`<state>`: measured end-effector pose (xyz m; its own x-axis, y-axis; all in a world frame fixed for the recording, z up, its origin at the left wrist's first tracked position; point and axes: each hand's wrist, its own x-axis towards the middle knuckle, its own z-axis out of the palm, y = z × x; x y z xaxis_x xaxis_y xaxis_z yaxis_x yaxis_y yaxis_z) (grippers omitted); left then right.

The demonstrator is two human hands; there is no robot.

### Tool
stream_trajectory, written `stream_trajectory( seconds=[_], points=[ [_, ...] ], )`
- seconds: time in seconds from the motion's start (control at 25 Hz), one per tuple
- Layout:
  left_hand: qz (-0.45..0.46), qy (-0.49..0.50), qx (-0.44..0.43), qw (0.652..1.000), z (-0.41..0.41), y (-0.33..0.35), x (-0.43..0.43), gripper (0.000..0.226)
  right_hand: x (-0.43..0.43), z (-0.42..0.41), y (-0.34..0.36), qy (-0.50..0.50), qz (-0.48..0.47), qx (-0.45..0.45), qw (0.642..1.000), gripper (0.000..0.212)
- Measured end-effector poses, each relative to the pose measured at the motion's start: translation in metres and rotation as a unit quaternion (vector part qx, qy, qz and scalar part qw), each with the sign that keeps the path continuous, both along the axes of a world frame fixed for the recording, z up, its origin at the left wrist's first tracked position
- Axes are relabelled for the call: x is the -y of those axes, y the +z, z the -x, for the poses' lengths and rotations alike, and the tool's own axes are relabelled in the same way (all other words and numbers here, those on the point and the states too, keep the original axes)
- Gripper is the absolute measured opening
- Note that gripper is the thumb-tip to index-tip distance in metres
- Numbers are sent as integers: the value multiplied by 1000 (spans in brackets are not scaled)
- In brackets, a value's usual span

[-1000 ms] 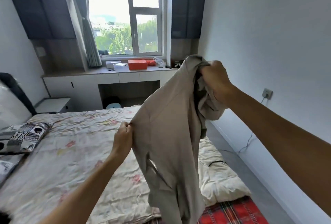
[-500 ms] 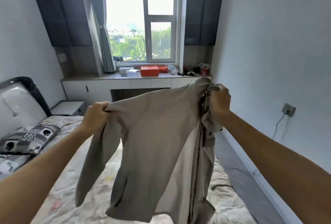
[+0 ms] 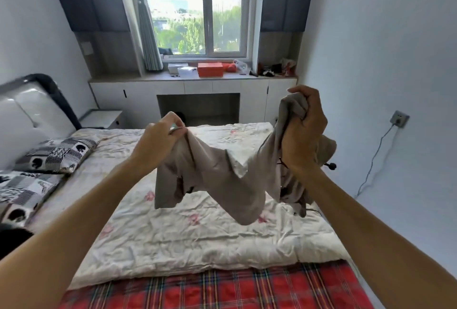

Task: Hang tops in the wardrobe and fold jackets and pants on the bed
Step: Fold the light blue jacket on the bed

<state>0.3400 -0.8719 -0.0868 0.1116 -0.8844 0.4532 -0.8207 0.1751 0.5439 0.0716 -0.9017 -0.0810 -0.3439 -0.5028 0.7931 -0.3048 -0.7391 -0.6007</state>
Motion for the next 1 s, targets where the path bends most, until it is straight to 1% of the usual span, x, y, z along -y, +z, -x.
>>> stream_trajectory(
  seconds=[0.08,0.16,0.24,0.32,0.4,0.44,0.48,0.52,0.64,0.72,0.76,0.8,0.84,0.92,0.96,1.0],
  points=[
    [-9,-32,14,999,-2,4,-33,12,-31,-4,2,-74,55,-47,995,25],
    [-10,-77,-5,997,-7,12,-65,19,-59,-11,11,-154,117,-93,977,30],
    [-3,-104,-20,994,-13,20,-90,27,-79,-16,22,-193,164,-148,956,32],
    [-14,-108,-9,994,-22,22,-108,34,-87,-22,29,-220,194,-194,936,27],
    [-46,-106,-9,993,-34,15,-115,36,-82,-28,34,-229,211,-222,924,29],
    [-65,-100,-18,993,-43,10,-116,34,-76,-33,33,-225,215,-231,922,36],
    [-86,-95,-34,991,-51,4,-116,32,-68,-37,32,-218,216,-244,920,43],
    [-110,-89,-60,988,-61,-4,-114,31,-54,-41,29,-209,218,-257,918,43],
    [-184,-59,-146,970,-89,-35,-98,29,5,-53,11,-198,215,-307,906,26],
    [-211,-31,-201,956,-100,-59,-85,28,46,-64,1,-172,214,-315,909,18],
    [-223,-14,-219,950,-103,-74,-76,26,65,-71,-6,-152,213,-317,912,18],
    [-235,7,-233,944,-103,-91,-65,23,83,-77,-18,-134,198,-319,917,22],
    [-244,29,-240,939,-103,-114,-54,21,99,-83,-40,-109,161,-331,923,24],
    [-267,70,-240,931,-99,-173,-36,19,117,-92,-107,-52,41,-377,924,17],
    [-294,88,-230,923,-96,-211,-32,24,118,-90,-154,-37,-25,-415,909,14],
    [-331,98,-215,914,-93,-250,-31,30,116,-85,-203,-35,-87,-460,883,14]
  ],
)
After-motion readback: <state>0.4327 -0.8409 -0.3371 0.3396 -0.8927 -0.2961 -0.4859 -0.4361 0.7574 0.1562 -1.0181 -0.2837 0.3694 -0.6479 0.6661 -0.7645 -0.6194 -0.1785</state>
